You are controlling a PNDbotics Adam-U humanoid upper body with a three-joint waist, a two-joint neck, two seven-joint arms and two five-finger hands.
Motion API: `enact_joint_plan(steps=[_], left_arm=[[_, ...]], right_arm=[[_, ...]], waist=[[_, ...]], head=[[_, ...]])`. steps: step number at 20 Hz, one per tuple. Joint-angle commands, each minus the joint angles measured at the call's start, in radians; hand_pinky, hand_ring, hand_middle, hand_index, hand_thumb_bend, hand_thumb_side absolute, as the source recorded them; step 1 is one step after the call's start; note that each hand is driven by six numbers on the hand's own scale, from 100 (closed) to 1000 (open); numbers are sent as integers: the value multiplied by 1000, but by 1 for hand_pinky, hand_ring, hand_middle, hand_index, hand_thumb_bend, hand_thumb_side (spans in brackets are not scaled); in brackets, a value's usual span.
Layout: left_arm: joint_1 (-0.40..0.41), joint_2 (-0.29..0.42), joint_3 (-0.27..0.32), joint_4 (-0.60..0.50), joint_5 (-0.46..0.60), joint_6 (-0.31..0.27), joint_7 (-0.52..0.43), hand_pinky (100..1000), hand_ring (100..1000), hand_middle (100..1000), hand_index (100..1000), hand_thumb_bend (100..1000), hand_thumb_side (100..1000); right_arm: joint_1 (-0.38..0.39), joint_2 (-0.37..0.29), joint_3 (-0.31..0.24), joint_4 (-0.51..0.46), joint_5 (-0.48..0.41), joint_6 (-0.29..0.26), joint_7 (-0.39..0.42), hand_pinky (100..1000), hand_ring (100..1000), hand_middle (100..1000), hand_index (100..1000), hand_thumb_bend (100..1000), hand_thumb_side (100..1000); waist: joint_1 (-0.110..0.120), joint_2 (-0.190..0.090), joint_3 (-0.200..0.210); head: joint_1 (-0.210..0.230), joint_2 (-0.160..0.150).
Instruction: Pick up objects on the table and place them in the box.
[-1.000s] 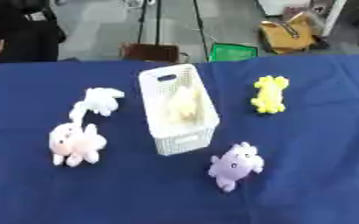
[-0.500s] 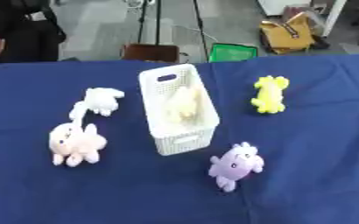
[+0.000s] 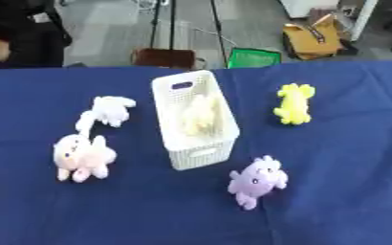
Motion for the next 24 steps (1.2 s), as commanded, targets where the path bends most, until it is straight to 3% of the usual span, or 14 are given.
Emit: enact_joint_plan(steps=[1,4,8,10,15,17,24], left_arm=[[-8,13,-1,-18,3,-50,50,561,557,661,738,100,633],[-6,13,-4,-18,5,-49,45,561,557,661,737,100,634],[-2,13,-7,-18,9,-49,40,561,557,661,737,100,634],[-1,12,-8,-18,11,-49,38,561,557,661,737,100,634],[0,12,-9,-18,14,-48,33,561,557,661,736,100,635],[3,13,-11,-18,16,-48,29,561,558,661,735,100,635],[9,17,-15,-18,21,-47,19,561,558,661,734,100,634]], right_arm=[[-36,-88,21,-16,44,70,134,655,714,746,873,100,997],[-87,-177,77,-17,87,120,413,682,738,762,880,100,1000],[-151,-258,135,-17,94,112,762,707,767,805,936,100,1000],[-180,-281,155,-16,93,107,891,706,768,809,953,100,1000],[-241,-317,214,14,98,96,1072,704,767,809,971,100,1000],[-285,-345,268,66,76,73,1143,704,767,810,970,100,1000],[-418,-381,392,256,47,18,1252,706,768,819,987,100,1000]], waist=[[-4,-24,0],[-9,-31,4],[-13,-38,8],[-13,-41,8],[-15,-45,9],[-17,-48,13],[-22,-59,14]], head=[[-3,8],[-9,14],[-14,20],[-16,22],[-21,27],[-23,32],[-29,47]])
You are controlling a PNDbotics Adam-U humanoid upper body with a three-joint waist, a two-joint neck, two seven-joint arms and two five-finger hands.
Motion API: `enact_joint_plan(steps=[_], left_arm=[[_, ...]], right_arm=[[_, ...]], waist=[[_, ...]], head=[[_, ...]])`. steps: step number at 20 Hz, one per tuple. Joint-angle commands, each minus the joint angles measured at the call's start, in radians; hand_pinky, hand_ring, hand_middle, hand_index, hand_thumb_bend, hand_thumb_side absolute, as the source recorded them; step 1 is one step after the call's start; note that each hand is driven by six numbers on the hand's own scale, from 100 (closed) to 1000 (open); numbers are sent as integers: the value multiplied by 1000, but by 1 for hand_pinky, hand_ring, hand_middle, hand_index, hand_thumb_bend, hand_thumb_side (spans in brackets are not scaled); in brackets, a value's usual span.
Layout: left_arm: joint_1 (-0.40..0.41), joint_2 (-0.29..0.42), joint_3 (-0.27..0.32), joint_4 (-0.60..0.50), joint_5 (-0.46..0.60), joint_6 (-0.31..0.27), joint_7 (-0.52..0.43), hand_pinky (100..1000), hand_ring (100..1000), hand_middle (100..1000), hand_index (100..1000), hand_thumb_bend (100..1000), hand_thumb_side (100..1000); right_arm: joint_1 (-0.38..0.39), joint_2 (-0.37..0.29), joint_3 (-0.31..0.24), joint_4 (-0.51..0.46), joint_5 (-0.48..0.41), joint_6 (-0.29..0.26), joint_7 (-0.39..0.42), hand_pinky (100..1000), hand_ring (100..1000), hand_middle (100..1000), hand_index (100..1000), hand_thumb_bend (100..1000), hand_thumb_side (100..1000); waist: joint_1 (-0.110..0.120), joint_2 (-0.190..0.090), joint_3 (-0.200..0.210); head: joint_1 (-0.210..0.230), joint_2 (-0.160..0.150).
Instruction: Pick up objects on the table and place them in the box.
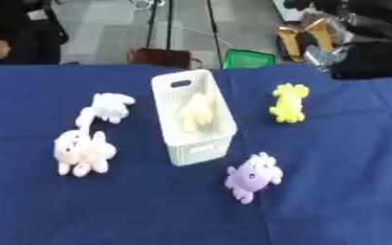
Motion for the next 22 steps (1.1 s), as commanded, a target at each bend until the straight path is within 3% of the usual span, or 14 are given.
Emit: enact_joint_plan(steps=[1,7,8,10,15,16,19,22], left_arm=[[-3,17,-2,-18,7,-36,29,561,558,661,733,100,634],[-1,17,-3,-18,9,-36,24,561,558,660,732,100,632],[-1,17,-3,-18,10,-36,24,562,558,660,731,100,632],[-1,15,-3,-18,10,-35,22,561,558,660,730,100,632],[-2,13,-2,-18,12,-34,20,561,558,660,729,100,631],[-3,13,-2,-18,12,-34,19,561,558,660,729,100,631],[-3,12,-2,-18,12,-34,18,561,558,659,728,100,631],[-4,11,-2,-18,13,-34,17,561,558,659,727,100,630]], right_arm=[[-47,-33,35,85,-6,-23,34,707,771,819,988,100,1000],[-84,-5,62,262,-8,-42,70,713,779,824,1000,100,997],[-86,-2,65,286,-7,-49,76,725,787,833,1000,100,946],[-87,7,67,338,1,-67,90,725,788,829,1000,100,928],[-86,24,65,444,36,-94,95,731,798,830,1000,102,936],[-85,27,67,464,48,-99,96,731,814,832,1000,175,948],[-85,37,69,514,78,-115,91,730,820,831,1000,205,959],[-82,49,72,550,84,-129,88,730,818,828,1000,294,957]], waist=[[0,-23,0],[1,-24,3],[2,-24,3],[2,-23,4],[4,-20,4],[4,-20,4],[5,-18,5],[6,-17,6]], head=[[-3,8],[-7,5],[-8,5],[-10,5],[-12,2],[-12,2],[-13,1],[-14,0]])
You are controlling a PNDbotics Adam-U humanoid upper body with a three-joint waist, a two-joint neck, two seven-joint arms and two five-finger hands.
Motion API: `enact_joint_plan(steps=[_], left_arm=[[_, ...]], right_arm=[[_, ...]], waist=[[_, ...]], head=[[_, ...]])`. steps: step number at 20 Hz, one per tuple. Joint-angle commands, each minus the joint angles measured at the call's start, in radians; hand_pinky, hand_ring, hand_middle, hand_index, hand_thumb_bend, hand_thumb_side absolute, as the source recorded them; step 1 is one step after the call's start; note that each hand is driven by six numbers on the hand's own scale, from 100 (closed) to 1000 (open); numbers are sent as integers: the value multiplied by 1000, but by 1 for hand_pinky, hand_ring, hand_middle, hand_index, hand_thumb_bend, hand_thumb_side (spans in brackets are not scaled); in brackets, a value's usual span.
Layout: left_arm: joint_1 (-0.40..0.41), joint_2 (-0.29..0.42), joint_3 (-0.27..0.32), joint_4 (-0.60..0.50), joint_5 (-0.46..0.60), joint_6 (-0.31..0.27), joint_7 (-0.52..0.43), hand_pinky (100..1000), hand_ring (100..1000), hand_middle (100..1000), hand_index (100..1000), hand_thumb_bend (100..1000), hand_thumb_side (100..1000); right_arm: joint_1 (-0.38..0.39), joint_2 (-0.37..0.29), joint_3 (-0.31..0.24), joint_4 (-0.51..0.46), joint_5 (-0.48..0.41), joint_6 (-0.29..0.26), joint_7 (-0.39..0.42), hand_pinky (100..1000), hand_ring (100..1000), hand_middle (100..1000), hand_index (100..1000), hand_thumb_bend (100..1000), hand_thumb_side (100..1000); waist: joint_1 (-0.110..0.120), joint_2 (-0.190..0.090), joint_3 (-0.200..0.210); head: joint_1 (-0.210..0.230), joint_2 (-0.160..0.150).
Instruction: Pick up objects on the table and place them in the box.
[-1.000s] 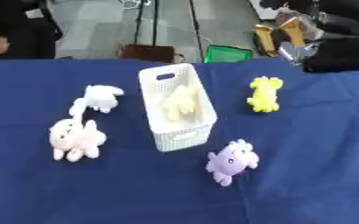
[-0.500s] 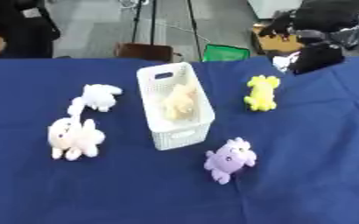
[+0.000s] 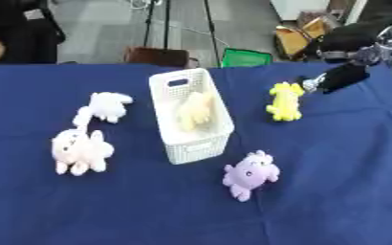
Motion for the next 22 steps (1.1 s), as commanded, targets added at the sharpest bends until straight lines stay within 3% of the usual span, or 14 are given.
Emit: enact_joint_plan(steps=[1,2,5,8,10,18,22], left_arm=[[-10,10,-2,-18,3,-28,22,561,558,659,727,100,630],[-10,10,-2,-18,3,-28,22,561,558,659,726,100,630],[-12,9,-2,-18,3,-27,21,561,558,658,726,100,630],[-13,8,-2,-18,3,-28,20,561,558,658,726,100,630],[-13,7,-3,-18,3,-28,18,561,558,657,725,100,629],[-17,7,-5,-18,4,-29,14,561,557,655,722,100,628],[-18,5,-6,-18,5,-29,12,560,557,655,722,100,627]], right_arm=[[-15,-5,-4,34,10,-15,-3,730,818,828,1000,294,957],[-13,-2,-3,42,10,-19,-4,734,823,835,1000,384,927],[-6,6,-1,67,21,-35,-7,732,821,822,1000,381,893],[-3,13,-6,77,20,-39,-30,728,814,809,1000,378,965],[-2,15,-7,80,13,-30,-49,723,804,789,1000,341,1000],[-1,31,8,103,12,8,-116,720,804,782,1000,346,1000],[-11,60,2,168,68,13,-127,726,814,784,1000,353,1000]], waist=[[1,-15,1],[1,-14,2],[3,-12,6],[4,-10,7],[4,-8,8],[3,-3,11],[3,-2,16]], head=[[-4,-1],[-4,-2],[-3,-4],[-2,-5],[-3,-5],[-4,-11],[-7,-14]])
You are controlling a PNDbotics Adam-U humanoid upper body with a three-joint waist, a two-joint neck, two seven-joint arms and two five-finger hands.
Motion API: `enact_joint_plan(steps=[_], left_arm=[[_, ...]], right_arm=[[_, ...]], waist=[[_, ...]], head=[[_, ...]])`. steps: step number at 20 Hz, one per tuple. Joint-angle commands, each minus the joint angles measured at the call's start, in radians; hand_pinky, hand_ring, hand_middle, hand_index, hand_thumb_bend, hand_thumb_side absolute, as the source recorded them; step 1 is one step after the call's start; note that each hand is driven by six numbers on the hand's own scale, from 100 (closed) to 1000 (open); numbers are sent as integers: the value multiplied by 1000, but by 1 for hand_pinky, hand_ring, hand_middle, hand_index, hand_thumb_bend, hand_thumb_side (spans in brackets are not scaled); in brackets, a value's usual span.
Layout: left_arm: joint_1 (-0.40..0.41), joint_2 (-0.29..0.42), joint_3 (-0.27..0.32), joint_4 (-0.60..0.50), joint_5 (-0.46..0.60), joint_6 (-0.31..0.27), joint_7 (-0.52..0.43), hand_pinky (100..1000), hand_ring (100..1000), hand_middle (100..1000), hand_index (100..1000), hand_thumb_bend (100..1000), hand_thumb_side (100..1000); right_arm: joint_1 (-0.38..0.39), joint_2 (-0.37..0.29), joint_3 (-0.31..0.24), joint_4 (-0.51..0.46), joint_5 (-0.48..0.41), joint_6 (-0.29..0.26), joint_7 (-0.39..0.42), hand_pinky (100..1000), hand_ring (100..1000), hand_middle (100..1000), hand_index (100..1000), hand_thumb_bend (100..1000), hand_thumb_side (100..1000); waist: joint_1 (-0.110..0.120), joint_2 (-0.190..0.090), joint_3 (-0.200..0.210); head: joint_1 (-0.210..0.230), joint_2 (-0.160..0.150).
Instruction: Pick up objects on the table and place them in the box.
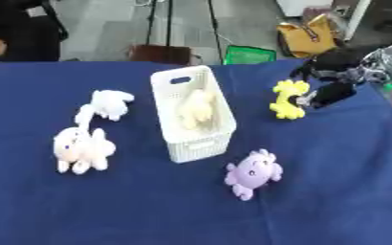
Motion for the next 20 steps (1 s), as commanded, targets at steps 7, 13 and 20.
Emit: enact_joint_plan(steps=[7,13,20], left_arm=[[-12,3,0,-18,4,-23,18,560,557,656,721,100,625],[-11,0,0,-18,5,-22,17,561,557,656,721,100,624],[-10,-1,-1,-18,6,-22,15,561,557,656,720,100,623]], right_arm=[[-45,44,-42,136,129,-21,-50,735,824,786,1000,425,1000],[-54,78,-80,220,211,-2,-135,748,850,802,1000,433,977],[-63,94,-105,270,276,1,-192,770,873,825,1000,465,1000]], waist=[[1,-11,2],[4,-7,4],[7,-4,3]], head=[[-5,-14],[-9,-18],[-12,-17]])
